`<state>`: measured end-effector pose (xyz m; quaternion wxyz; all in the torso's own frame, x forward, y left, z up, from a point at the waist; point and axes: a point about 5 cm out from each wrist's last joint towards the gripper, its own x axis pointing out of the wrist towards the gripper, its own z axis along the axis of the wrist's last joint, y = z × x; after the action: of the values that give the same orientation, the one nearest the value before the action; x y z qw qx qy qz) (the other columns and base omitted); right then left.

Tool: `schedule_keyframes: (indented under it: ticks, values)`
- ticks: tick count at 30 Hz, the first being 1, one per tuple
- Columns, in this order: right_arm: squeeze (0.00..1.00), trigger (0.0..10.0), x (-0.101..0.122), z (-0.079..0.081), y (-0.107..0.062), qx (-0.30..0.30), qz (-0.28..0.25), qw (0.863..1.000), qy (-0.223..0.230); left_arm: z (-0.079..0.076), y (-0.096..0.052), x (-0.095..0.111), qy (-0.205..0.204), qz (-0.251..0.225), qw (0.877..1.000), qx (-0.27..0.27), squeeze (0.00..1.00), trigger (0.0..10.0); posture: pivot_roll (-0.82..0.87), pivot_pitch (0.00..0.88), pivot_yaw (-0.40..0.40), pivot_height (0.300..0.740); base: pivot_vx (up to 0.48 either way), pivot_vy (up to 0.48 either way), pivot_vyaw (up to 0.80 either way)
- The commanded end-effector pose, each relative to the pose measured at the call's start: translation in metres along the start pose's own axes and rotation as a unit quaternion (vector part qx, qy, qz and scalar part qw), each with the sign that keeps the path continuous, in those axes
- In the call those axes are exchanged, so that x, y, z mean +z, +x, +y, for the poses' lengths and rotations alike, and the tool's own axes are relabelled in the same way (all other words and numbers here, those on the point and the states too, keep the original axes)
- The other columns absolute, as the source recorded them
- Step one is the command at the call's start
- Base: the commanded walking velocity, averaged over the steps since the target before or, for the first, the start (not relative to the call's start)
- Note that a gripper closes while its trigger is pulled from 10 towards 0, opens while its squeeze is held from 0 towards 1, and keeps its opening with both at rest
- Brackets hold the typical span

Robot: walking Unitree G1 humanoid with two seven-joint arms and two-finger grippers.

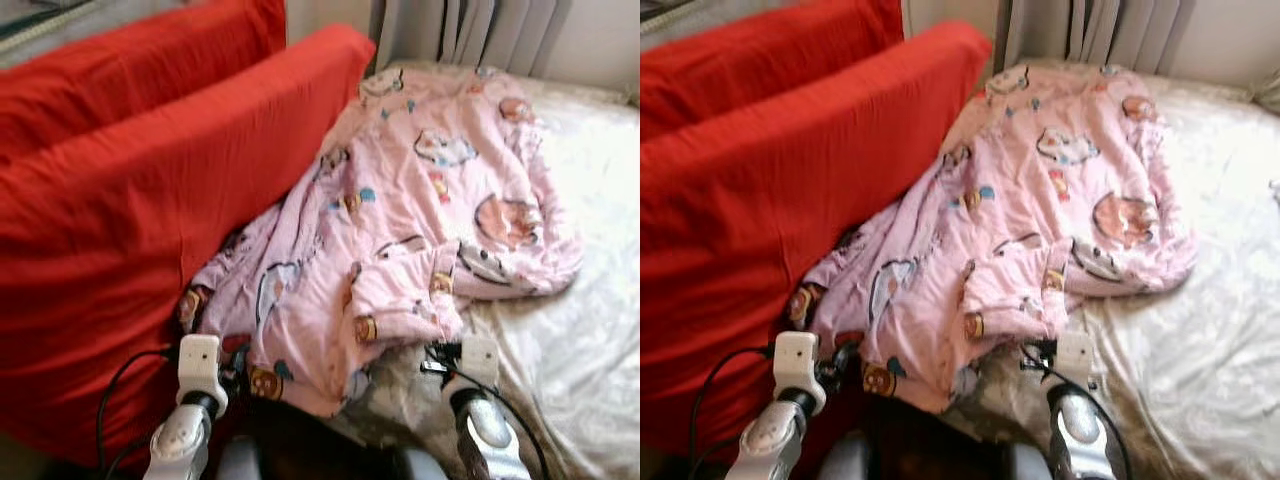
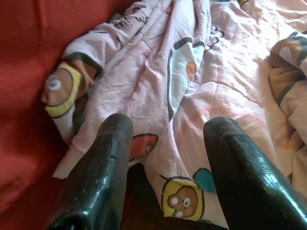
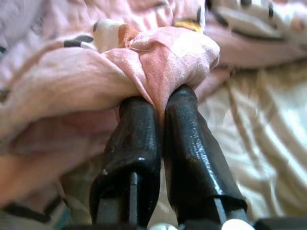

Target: Clean up the room

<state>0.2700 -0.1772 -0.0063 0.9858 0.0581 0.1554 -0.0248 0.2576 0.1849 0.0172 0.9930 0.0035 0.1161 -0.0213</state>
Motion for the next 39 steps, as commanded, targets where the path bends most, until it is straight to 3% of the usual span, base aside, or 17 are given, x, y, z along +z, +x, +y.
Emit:
schedule_keyframes:
  ticks: [1, 9, 24, 29, 34, 39]
  values:
    - [0.00, 10.0, -0.001, 0.001, -0.001, 0.000, -0.001, 1.000, 0.004, 0.006, -0.003, -0.013, 0.003, 0.027, 1.000, 0.008, 0.00, 10.0, 0.10, 0.007, -0.016, 0.721, 0.000, 0.000, 0.00]
    - [0.00, 10.0, 0.001, 0.004, 0.000, 0.001, -0.009, 1.000, 0.000, 0.023, -0.006, -0.035, -0.010, 0.088, 0.995, 0.037, 0.00, 10.0, 0.10, 0.000, -0.008, 0.740, 0.000, 0.000, 0.00]
    - [0.00, 10.0, 0.013, -0.002, 0.005, -0.017, -0.032, 0.999, 0.012, 0.016, -0.020, -0.072, -0.028, 0.187, 0.981, 0.041, 0.00, 10.0, 0.11, 0.015, -0.005, 0.740, 0.000, 0.000, 0.00]
    - [0.00, 10.0, 0.011, 0.000, 0.005, -0.020, -0.027, 0.999, 0.011, 0.017, -0.021, -0.075, -0.068, 0.188, 0.978, 0.063, 0.00, 10.0, 0.11, 0.030, -0.001, 0.740, 0.000, 0.000, 0.00]
    - [0.00, 10.0, 0.009, 0.001, 0.004, -0.026, -0.025, 0.999, 0.011, 0.017, -0.021, -0.075, -0.065, 0.191, 0.977, 0.066, 0.00, 10.0, 0.11, 0.041, -0.002, 0.740, 0.000, 0.000, 0.00]
    - [0.00, 10.0, 0.013, -0.012, 0.003, -0.074, -0.039, 0.996, 0.010, 0.021, -0.026, -0.082, -0.058, 0.213, 0.973, 0.068, 0.00, 10.0, 0.12, 0.055, 0.005, 0.740, 0.000, 0.000, 0.00]
